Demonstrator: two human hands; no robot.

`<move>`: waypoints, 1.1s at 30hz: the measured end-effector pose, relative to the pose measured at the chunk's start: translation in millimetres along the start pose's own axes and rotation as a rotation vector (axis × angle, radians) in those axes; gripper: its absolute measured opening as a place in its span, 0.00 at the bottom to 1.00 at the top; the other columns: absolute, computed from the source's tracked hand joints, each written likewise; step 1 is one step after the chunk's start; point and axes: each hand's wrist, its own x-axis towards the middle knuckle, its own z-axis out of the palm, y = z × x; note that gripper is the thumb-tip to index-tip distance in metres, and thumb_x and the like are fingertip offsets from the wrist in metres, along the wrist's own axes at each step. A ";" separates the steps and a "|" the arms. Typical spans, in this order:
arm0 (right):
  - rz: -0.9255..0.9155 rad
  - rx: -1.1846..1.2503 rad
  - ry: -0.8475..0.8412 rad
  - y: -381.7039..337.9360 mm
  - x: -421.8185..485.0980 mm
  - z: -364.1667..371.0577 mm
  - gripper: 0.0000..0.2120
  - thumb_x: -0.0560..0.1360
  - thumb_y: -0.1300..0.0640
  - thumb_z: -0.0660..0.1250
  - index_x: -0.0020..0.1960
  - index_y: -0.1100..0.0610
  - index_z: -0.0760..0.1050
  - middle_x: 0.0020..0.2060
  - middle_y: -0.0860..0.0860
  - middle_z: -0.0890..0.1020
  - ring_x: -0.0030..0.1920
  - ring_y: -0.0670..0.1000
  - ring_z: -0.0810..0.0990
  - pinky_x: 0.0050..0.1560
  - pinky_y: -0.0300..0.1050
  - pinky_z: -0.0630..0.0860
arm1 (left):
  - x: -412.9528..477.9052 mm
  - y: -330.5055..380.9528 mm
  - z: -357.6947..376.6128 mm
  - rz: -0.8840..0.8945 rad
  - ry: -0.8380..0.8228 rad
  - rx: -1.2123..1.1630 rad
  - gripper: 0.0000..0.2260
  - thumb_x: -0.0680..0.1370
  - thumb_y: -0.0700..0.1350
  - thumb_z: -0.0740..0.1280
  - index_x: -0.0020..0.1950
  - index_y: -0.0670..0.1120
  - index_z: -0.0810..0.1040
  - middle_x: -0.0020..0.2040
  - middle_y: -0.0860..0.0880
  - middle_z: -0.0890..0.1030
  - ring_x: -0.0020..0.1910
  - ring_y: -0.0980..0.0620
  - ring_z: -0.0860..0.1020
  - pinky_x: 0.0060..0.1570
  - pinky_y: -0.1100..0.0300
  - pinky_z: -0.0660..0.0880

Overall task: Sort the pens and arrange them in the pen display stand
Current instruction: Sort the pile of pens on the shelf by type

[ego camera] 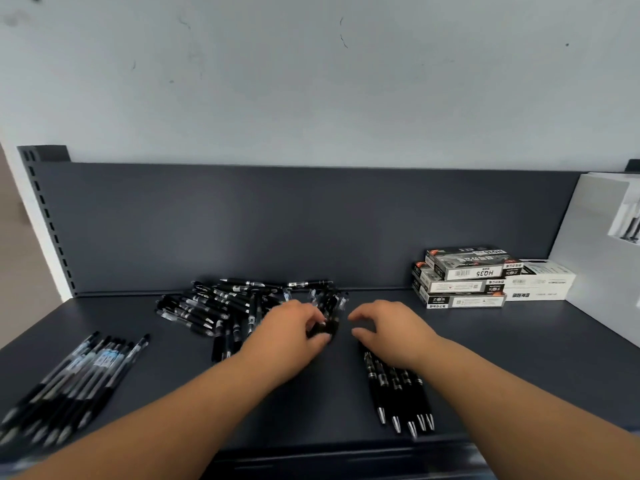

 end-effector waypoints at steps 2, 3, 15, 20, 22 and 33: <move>-0.050 0.050 0.024 -14.9 5.9 4.0 0.14 0.76 0.47 0.65 0.61 0.44 0.77 0.57 0.47 0.79 0.60 0.50 0.76 0.61 0.47 0.73 | 1.8 -16.7 -10.7 -0.036 0.035 0.050 0.13 0.75 0.54 0.68 0.58 0.53 0.78 0.53 0.53 0.76 0.50 0.54 0.77 0.56 0.63 0.71; -0.061 0.061 0.024 -21.1 8.6 6.3 0.13 0.76 0.48 0.65 0.61 0.44 0.77 0.56 0.47 0.79 0.59 0.49 0.76 0.60 0.47 0.73 | 2.1 -23.6 -14.7 -0.057 0.036 0.066 0.13 0.75 0.54 0.68 0.59 0.53 0.77 0.54 0.53 0.76 0.52 0.54 0.77 0.56 0.62 0.71; -0.007 -0.027 -0.196 -48.1 36.3 25.4 0.20 0.74 0.63 0.61 0.61 0.44 0.75 0.57 0.49 0.71 0.59 0.53 0.73 0.58 0.47 0.74 | 12.8 -47.4 -16.5 -0.044 0.008 0.052 0.11 0.77 0.52 0.65 0.59 0.53 0.77 0.56 0.54 0.75 0.53 0.54 0.76 0.56 0.61 0.72; -0.095 -0.068 -0.113 -41.9 35.2 18.3 0.14 0.76 0.58 0.63 0.59 0.44 0.75 0.49 0.45 0.71 0.56 0.50 0.73 0.54 0.46 0.74 | 25.5 -41.0 -11.4 -0.066 0.034 -0.033 0.09 0.77 0.50 0.65 0.56 0.52 0.80 0.52 0.53 0.78 0.50 0.54 0.76 0.54 0.63 0.72; -0.125 -0.034 -0.036 -38.6 32.3 14.4 0.12 0.77 0.57 0.63 0.58 0.45 0.75 0.47 0.45 0.72 0.55 0.51 0.75 0.52 0.45 0.73 | 30.5 -38.6 -9.7 -0.073 0.026 -0.048 0.09 0.77 0.50 0.65 0.55 0.52 0.81 0.47 0.56 0.79 0.45 0.57 0.75 0.49 0.67 0.70; -0.359 0.295 0.308 -29.1 29.9 -4.9 0.11 0.73 0.61 0.68 0.53 0.49 0.81 0.44 0.43 0.84 0.45 0.43 0.82 0.50 0.36 0.76 | 51.3 -11.9 -14.2 -0.457 -0.188 -0.979 0.13 0.80 0.50 0.64 0.53 0.41 0.81 0.40 0.48 0.81 0.33 0.55 0.77 0.32 0.65 0.73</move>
